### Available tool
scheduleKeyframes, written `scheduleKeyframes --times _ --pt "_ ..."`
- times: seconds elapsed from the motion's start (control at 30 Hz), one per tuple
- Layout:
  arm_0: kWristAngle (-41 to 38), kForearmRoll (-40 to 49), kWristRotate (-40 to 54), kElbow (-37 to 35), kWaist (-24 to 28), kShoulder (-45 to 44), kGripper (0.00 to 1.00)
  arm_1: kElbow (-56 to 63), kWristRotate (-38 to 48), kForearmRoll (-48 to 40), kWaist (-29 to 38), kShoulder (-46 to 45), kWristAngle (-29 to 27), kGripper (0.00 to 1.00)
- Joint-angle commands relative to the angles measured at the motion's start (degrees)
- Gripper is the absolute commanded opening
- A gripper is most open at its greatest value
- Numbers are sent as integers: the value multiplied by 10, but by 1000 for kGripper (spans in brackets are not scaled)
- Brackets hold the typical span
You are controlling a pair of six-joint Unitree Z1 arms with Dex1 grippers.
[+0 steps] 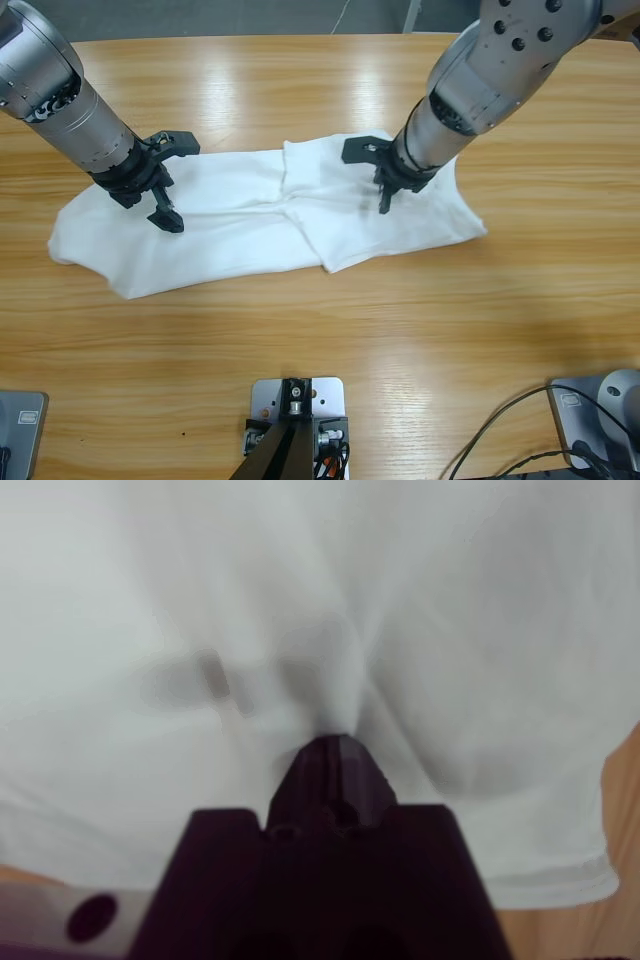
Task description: Fold clothes
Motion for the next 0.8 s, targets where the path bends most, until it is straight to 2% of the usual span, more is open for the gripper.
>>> scheduleKeyframes --times 0.03,0.3,0.43,0.57,0.7,0.77,0.8 --pt "8 -2 -10 6 -5 4 968 61 23 9 -91 54 -58 0" --pt "18 -2 -10 16 -5 6 968 71 49 21 -128 40 -122 0" --pt "22 0 -25 32 26 -10 968 88 79 30 -172 35 -157 0" --pt "-20 -3 -94 33 75 -52 968 89 90 32 -174 -2 -156 0" --pt "-108 -7 -203 33 110 -94 972 86 105 55 -131 -62 -144 0" --pt "-155 -7 -239 33 111 -105 965 87 128 59 -95 -104 -141 482" --pt "-173 -6 -243 36 111 -107 964 85 148 62 -78 -127 -139 589"
